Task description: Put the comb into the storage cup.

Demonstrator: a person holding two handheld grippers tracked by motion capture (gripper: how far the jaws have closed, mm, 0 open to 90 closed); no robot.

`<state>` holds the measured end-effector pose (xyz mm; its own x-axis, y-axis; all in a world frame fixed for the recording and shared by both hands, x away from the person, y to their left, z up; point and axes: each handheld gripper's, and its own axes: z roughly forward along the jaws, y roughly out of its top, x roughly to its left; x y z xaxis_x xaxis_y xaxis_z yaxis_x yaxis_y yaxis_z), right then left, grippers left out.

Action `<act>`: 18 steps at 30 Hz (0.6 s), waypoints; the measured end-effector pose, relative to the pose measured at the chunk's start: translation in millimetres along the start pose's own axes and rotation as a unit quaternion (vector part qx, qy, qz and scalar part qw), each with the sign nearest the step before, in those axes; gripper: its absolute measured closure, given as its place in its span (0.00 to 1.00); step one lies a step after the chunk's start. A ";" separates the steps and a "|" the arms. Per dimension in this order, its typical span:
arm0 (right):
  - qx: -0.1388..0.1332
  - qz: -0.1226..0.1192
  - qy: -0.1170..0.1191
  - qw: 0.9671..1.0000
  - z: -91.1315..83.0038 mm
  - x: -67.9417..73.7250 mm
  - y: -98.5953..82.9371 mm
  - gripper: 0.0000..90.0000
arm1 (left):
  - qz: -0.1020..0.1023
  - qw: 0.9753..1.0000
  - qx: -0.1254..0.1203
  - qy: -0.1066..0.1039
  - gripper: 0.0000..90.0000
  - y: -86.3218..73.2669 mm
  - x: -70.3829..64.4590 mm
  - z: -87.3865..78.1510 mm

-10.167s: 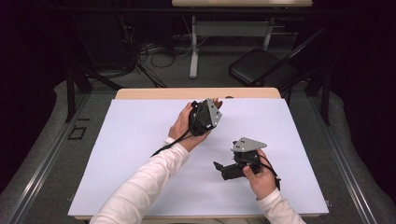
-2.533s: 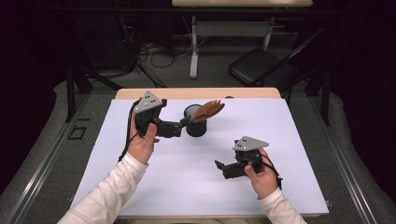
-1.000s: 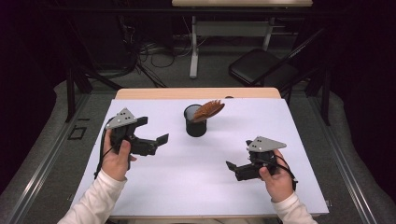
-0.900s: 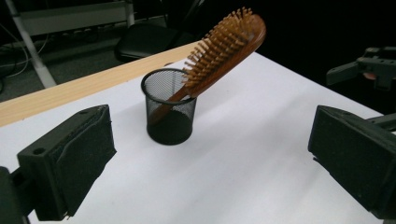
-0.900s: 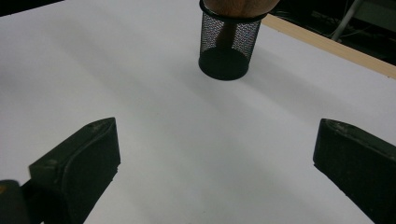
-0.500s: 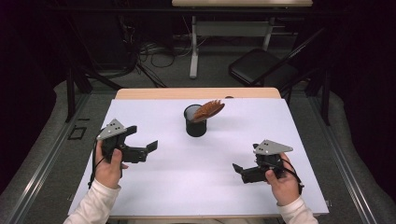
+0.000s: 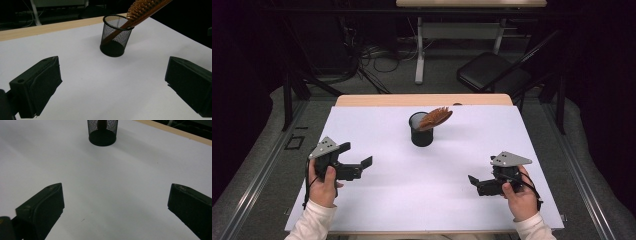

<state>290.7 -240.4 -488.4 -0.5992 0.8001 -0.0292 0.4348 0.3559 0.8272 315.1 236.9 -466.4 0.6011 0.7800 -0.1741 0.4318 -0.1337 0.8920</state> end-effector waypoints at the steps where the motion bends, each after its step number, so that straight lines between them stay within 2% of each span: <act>1: 0.000 0.003 -0.001 1.000 0.2 -0.9 -1.0 0.00 | -0.001 1.000 0.000 0.000 0.01 -1.7 1.2 0.0; 9: 0.004 0.015 -0.014 1.000 1.4 -8.6 -9.2 0.00 | -0.014 1.000 -0.006 0.007 0.01 -16.2 9.1 0.5; 18: 0.008 0.017 -0.025 1.000 4.0 -13.9 -15.6 0.00 | -0.013 1.000 -0.013 0.005 0.01 -29.7 17.1 0.3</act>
<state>294.9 -255.1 -503.2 -0.5496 0.8349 -0.0291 0.4653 0.3348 0.8194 312.7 254.0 -495.9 0.5822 0.7896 -0.1937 0.4298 -0.0966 0.8977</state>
